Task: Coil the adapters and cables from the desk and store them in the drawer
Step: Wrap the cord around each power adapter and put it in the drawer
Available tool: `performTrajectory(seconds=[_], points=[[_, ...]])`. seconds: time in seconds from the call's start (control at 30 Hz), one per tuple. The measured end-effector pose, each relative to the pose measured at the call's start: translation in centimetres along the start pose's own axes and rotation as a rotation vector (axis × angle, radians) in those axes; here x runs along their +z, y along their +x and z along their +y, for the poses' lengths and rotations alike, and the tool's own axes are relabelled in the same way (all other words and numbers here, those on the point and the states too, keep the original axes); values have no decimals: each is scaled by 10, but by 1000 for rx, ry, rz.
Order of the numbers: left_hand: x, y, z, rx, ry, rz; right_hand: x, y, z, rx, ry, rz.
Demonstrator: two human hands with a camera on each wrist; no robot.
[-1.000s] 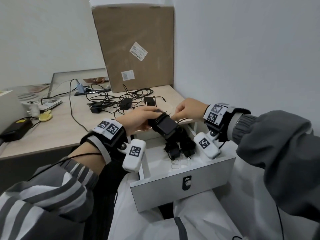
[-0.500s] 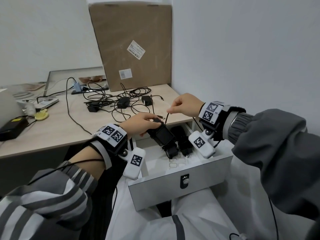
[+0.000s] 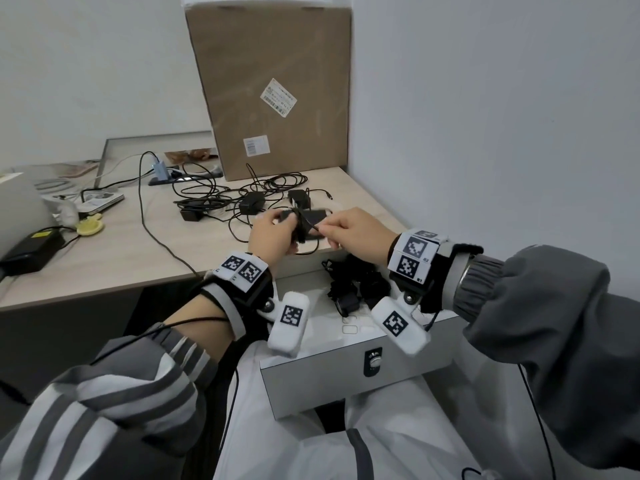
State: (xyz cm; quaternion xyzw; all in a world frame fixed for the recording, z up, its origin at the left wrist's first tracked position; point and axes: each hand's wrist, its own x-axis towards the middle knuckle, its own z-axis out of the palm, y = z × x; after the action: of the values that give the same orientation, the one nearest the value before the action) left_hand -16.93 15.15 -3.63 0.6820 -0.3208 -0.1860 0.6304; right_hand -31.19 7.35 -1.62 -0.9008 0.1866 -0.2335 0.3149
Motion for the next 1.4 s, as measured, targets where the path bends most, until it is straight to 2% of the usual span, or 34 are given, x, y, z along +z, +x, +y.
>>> performTrajectory(seconds=[0.03, 0.1, 0.17, 0.27, 0.4, 0.47, 0.53, 0.6, 0.67, 0.77, 0.87, 0.97, 1.03, 1.1, 1.23, 1.4], points=[[1, 1, 2, -43, -180, 22, 4, -2, 1, 7, 43, -25], [1, 0, 7, -109, -499, -37, 10, -6, 6, 27, 88, -37], [0, -2, 10, -164, -630, -129, 9, -9, 14, 43, 74, -46], [-4, -1, 10, -262, -682, -264, -1, -13, 29, 97, 77, -86], [-12, -5, 5, -272, -443, -539, -12, -12, 39, 151, 41, -26], [-15, -9, 3, -256, -204, -674, -19, -9, 41, 177, 7, -9], [-17, -12, 3, -201, 128, -739, -24, -7, 42, 199, 9, -3], [-15, -13, 7, -161, 388, -692, -23, -9, 40, 193, -1, -37], [-9, -13, 10, -114, 551, -603, -17, -10, 36, 159, -30, -60], [0, -9, 7, -57, 569, -368, -3, -6, 31, 149, -28, -47], [5, -1, -1, -30, 306, -176, 5, -4, 25, 213, 133, -17], [9, -1, -8, -103, -6, -104, 5, -6, 24, 244, 328, 44], [11, -3, -7, -157, -264, -115, 4, -9, 22, 266, 423, 41], [13, -5, -6, -180, -413, -157, 5, -12, 21, 292, 478, 44], [21, -9, -4, -196, -560, -227, 10, -15, 22, 262, 468, 46], [22, -11, -1, -242, -634, -223, 8, -16, 25, 296, 403, 37]])
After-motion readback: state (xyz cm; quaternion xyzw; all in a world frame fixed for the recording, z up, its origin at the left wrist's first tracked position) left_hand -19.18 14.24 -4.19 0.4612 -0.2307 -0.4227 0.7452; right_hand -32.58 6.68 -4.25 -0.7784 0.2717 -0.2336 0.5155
